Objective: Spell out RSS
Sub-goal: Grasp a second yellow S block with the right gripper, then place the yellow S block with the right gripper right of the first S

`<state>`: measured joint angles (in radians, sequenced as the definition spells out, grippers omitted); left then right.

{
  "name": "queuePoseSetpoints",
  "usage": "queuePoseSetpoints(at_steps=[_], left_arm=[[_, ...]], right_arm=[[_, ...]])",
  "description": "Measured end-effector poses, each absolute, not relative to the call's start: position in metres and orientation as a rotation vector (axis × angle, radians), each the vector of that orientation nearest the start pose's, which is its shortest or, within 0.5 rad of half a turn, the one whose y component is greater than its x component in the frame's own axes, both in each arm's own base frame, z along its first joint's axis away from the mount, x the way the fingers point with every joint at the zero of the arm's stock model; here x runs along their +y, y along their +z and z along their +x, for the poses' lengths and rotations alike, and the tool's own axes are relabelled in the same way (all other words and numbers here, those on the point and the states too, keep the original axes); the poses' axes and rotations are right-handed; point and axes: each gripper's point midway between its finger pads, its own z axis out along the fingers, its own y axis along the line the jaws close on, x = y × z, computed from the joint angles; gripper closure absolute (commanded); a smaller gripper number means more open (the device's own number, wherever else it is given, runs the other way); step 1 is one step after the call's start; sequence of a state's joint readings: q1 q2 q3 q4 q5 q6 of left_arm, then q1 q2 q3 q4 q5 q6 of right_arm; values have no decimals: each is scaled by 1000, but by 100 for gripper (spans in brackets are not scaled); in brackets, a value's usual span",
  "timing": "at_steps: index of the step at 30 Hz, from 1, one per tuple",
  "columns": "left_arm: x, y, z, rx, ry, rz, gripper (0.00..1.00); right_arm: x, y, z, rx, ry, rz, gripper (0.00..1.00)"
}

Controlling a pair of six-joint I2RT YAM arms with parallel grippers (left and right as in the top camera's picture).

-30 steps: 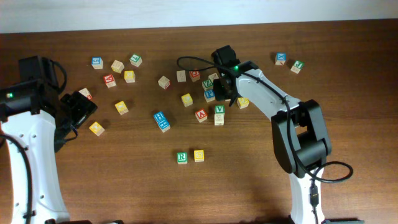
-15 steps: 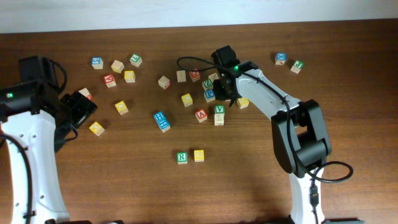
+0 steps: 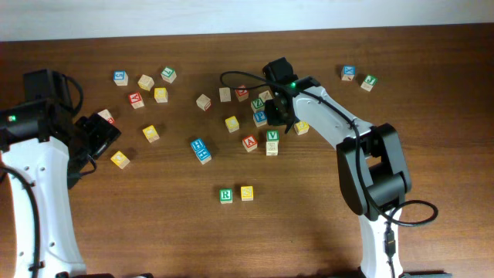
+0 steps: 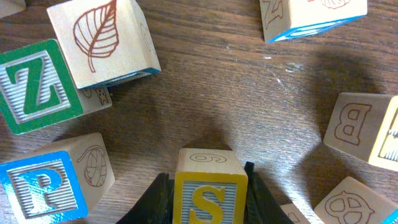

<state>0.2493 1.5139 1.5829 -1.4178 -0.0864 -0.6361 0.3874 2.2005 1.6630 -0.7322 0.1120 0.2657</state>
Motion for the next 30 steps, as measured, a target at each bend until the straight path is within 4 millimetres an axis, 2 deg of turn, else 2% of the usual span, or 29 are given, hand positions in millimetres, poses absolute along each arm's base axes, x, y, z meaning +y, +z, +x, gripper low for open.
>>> queuePoseSetpoints(at_steps=[5,6,8,9,10,11,12,14,15,18,19,21,24,27,30], left_arm=[[88,215,286,2621,61,-1257,1],[88,215,286,2621,61,-1258,1],[88,215,286,2621,61,-1258,1],[88,215,286,2621,61,-1257,1],[88,214,286,2623,62,-1258,1],[88,215,286,2621,61,-1257,1],[88,215,286,2621,61,-1257,1],[88,215,286,2622,61,-1257,1],[88,215,286,2620,61,-1257,1],[88,215,286,2621,61,-1257,1],[88,215,286,2621,62,-1257,1],[88,215,286,2620,61,-1257,1],[88,215,286,2621,61,-1257,1],[88,215,286,2621,61,-1258,1],[88,215,286,2621,61,-1257,1]], right_arm=[[160,26,443,2880,-43,-158,80],[159,37,438,2881,-40,-157,80],[156,76,420,2888,-3,-161,80],[155,102,406,2887,36,-165,80],[155,119,398,2880,67,-167,80],[151,140,378,2906,94,-155,80],[148,150,364,2930,103,-143,80],[144,157,316,3100,140,-133,80],[148,155,305,3142,151,-148,80],[183,124,273,3191,166,-299,80],[200,107,265,3181,182,-327,80],[223,75,257,3156,216,-276,80],[226,42,260,3115,217,-81,80],[219,27,257,3117,185,-27,80],[216,21,260,3108,150,-25,80]])
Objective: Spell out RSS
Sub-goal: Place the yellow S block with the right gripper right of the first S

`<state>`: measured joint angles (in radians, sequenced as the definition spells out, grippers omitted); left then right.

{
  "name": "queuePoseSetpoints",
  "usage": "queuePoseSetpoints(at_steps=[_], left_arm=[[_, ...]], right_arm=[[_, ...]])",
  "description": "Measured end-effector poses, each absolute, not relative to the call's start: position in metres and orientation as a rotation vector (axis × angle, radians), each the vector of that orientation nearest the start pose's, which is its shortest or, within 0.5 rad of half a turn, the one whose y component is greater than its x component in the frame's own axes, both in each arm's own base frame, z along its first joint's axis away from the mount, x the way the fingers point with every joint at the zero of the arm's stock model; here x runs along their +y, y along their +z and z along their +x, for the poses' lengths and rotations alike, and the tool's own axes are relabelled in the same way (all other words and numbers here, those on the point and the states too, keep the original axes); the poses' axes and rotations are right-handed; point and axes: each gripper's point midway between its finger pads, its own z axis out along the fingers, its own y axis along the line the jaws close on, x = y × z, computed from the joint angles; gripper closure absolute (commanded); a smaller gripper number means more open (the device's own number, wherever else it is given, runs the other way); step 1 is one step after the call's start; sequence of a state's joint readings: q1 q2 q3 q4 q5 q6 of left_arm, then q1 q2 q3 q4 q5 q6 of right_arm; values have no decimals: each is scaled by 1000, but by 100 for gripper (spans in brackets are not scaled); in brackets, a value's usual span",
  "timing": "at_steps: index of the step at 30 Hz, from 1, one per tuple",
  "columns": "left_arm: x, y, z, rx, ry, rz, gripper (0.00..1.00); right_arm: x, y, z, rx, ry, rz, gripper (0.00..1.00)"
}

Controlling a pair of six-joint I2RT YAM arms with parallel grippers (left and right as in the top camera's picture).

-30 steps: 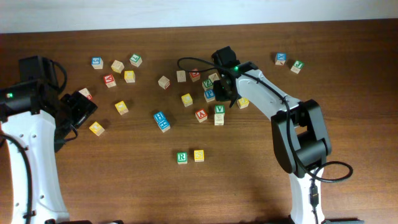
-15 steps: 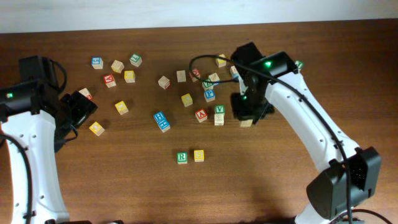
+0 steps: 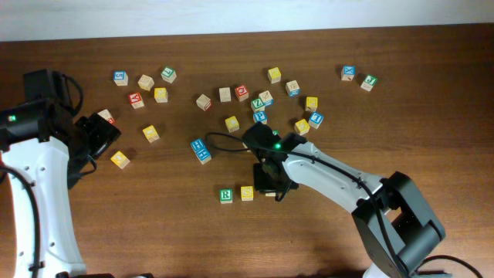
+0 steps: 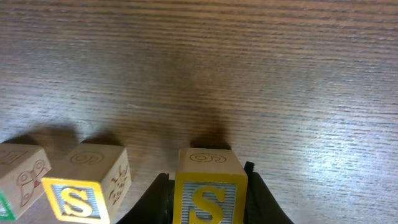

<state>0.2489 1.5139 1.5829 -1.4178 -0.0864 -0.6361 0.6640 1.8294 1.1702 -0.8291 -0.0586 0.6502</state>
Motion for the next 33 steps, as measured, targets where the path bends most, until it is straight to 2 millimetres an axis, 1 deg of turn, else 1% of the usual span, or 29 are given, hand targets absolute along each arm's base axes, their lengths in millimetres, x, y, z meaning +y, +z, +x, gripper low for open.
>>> queuePoseSetpoints(at_steps=[2,3,4,8,13,15,19,21,22,27,28,30,31,32,33], left_arm=[[88,215,286,2621,61,-1257,1],[88,215,286,2621,61,-1257,1],[88,215,286,2620,61,-1258,1],[88,215,286,2620,61,-1258,1],[88,215,286,2620,61,-1258,1],[88,215,286,2621,61,-1257,1],[88,215,286,2620,61,-1258,1],[88,215,286,2621,61,-1257,1],[88,215,286,2621,61,-1257,1],[88,215,286,2621,61,-1257,1],[88,215,286,2620,61,-1258,1],[88,215,286,2621,61,-1257,1],[88,215,286,2622,62,-1258,1],[88,215,287,2620,61,-1257,1],[88,215,286,2622,61,-1258,1]], right_arm=[[215,20,261,3105,137,-26,79],[216,20,261,3103,138,-30,76],[218,20,260,3103,138,-40,75],[231,20,249,3092,127,-132,75],[227,20,254,3061,74,-134,75],[227,20,255,3059,70,-134,69],[226,20,254,3061,68,-135,67],[226,20,254,3063,67,-134,57],[226,20,254,3062,69,-133,53],[227,20,254,3060,77,-135,53],[226,21,253,3070,66,-135,53],[229,33,258,3068,66,-138,52],[231,42,263,3062,72,-130,52],[228,51,266,3075,54,-131,53],[223,65,277,3069,52,-111,53]])
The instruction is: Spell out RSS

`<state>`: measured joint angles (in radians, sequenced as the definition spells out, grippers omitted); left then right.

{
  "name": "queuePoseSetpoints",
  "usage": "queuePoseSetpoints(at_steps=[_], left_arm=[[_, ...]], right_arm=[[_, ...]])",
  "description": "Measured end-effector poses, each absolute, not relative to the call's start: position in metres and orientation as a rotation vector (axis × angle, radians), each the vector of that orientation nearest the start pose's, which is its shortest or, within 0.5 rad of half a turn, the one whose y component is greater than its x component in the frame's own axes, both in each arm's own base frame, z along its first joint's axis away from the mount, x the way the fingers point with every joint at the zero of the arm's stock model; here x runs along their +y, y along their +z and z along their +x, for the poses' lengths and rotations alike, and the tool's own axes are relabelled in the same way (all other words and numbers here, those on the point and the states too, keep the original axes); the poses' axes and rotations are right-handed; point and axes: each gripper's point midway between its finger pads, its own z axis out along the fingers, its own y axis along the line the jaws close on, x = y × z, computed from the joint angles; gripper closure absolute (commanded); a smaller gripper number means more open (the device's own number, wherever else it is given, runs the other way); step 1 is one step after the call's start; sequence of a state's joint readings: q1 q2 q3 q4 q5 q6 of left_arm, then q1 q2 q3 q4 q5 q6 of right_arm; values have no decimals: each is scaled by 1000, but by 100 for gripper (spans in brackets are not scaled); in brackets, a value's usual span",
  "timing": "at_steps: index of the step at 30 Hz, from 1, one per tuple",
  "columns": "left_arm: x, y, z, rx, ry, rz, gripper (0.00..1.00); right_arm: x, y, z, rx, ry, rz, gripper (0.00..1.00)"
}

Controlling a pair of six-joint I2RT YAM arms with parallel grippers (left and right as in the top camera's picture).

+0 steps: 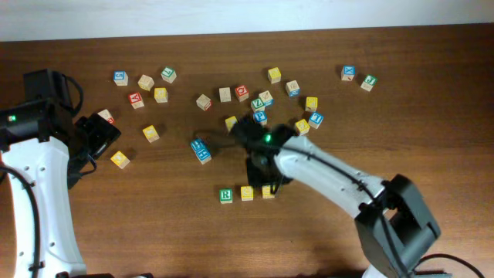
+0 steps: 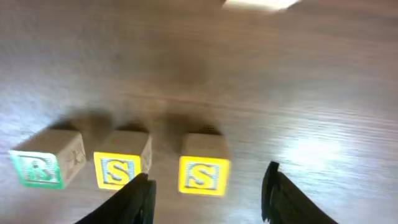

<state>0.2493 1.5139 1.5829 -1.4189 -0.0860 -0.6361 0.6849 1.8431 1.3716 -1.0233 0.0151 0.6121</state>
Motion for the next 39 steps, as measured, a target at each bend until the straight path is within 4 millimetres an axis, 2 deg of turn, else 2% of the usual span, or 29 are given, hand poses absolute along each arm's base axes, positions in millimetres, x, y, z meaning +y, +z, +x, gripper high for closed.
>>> queuePoseSetpoints(at_steps=[1,3,5,6,7,11,14,15,17,18,19,20,21,22,23,24,26,29,31,33,34,39], left_arm=[[88,215,286,2621,62,-1257,1],[88,214,286,2621,61,-1257,1],[88,214,286,2621,62,-1257,1],[88,214,286,2621,61,-1258,1],[88,214,286,2622,61,-1258,1],[88,214,286,2622,61,-1258,1],[88,214,286,2621,61,-1258,1],[88,214,286,2622,56,-1258,1],[74,212,282,2668,-34,-1264,0],[67,212,282,2696,-82,-1233,4],[57,211,282,2747,-138,-1152,11],[45,208,281,2807,-170,-1053,36],[29,200,276,2886,-200,-935,53],[20,192,272,2936,-207,-869,73],[4,176,265,3008,-215,-775,97],[-10,160,257,3075,-219,-697,100],[-35,120,246,3157,-225,-533,100],[-65,66,240,3156,-237,-329,100],[-79,40,234,3144,-246,-235,100],[-86,29,243,3083,-271,-228,100],[-86,25,241,3082,-272,-245,100],[-89,22,241,3077,-298,-271,100]], right_arm=[[212,80,286,3079,30,-77,53],[182,115,288,3148,-48,-35,52],[151,162,304,3122,-36,48,51],[136,180,304,3107,-26,78,49],[127,193,300,3091,-14,85,48],[92,243,267,3014,1,86,48],[85,255,259,2971,-2,79,48],[86,250,261,2969,-5,79,48],[89,215,269,3002,-24,77,51],[92,204,275,2988,-3,78,54],[98,182,279,2993,26,74,59],[104,152,279,3022,68,62,67],[107,133,274,3055,88,61,71],[110,122,275,3057,109,53,76],[111,111,273,3074,119,55,87],[112,103,270,3094,118,51,96],[116,93,277,3089,141,48,96],[121,81,282,3104,156,48,96],[127,70,284,3120,195,48,96],[130,57,280,3148,220,49,96],[130,48,276,3170,224,52,96],[140,24,267,3195,329,53,96]])
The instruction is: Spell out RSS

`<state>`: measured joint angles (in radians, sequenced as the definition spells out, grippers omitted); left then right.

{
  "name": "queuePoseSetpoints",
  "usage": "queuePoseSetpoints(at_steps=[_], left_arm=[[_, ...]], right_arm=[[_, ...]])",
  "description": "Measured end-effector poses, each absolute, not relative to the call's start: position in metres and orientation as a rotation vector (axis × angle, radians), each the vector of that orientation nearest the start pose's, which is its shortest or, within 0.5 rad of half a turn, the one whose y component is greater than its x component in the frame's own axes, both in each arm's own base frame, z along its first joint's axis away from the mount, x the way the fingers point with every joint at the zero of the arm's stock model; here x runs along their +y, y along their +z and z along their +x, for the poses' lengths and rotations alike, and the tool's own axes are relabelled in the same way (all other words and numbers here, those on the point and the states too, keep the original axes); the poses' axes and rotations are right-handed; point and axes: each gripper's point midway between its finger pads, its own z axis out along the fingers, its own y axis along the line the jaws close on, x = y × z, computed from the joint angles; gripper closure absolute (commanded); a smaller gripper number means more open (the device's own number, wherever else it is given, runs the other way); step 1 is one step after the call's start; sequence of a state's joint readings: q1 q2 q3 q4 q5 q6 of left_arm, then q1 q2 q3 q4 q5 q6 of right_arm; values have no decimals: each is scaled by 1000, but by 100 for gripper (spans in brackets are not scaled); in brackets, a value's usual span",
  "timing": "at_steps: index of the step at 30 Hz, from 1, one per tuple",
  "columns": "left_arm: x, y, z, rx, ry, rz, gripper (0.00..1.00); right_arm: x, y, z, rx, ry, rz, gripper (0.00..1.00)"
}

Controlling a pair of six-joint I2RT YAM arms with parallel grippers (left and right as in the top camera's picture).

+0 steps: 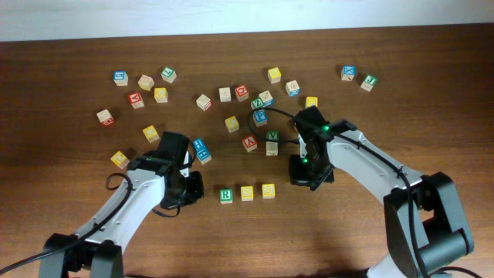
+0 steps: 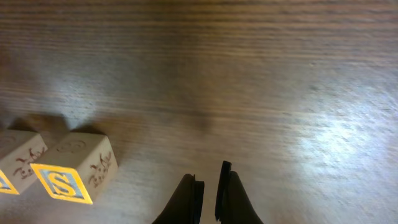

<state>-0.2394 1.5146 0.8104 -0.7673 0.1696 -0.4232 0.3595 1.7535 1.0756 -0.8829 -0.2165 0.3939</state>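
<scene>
Three blocks lie in a row on the wooden table near the front middle: a green R block (image 1: 225, 195), a yellow S block (image 1: 247, 193) and a second yellow S block (image 1: 268, 190). The right wrist view catches that second S block (image 2: 69, 175) at lower left. My right gripper (image 1: 302, 174) sits just right of the row, low over bare wood; its fingers (image 2: 210, 176) are shut with nothing between them. My left gripper (image 1: 189, 188) is just left of the R block; its jaws cannot be made out from above.
Several loose letter blocks are scattered across the back half of the table, the nearest being a blue one (image 1: 201, 150), a red A (image 1: 249, 143) and a green V (image 1: 272, 137). A yellow block (image 1: 120, 160) lies to the left of my left arm.
My right gripper, then open over the just-placed second S, now sits to the right of the row and is shut. My left arm has come from the far left edge to beside the R block.
My right gripper was shut on a yellow S block among the scattered blocks at the back. Then it held that block beside the R and S in the row. Then it stood open with the block set down right of the first S. Now it has drawn aside.
</scene>
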Motion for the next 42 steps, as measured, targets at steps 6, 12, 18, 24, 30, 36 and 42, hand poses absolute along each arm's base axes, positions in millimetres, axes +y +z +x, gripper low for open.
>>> queuePoseSetpoints(at_steps=[6,12,18,24,30,36,42], left_arm=[[-106,25,256,3006,-378,-211,100],[-119,1,249,3085,-381,-208,100],[-139,-5,249,3096,-495,-169,100],[-153,-4,249,3080,-533,-120,100],[-157,-4,247,3093,-571,-174,100],[-160,-4,246,3100,-604,-189,100],[-163,-4,249,3084,-617,-181,100]], right_arm=[[148,12,262,3183,431,48,96],[171,6,258,3150,503,-11,96],[192,7,253,3132,527,-54,96],[209,8,248,3116,543,-106,96],[212,8,248,3114,550,-72,96],[213,8,248,3115,558,-69,96],[218,10,251,3103,579,-9,96]])
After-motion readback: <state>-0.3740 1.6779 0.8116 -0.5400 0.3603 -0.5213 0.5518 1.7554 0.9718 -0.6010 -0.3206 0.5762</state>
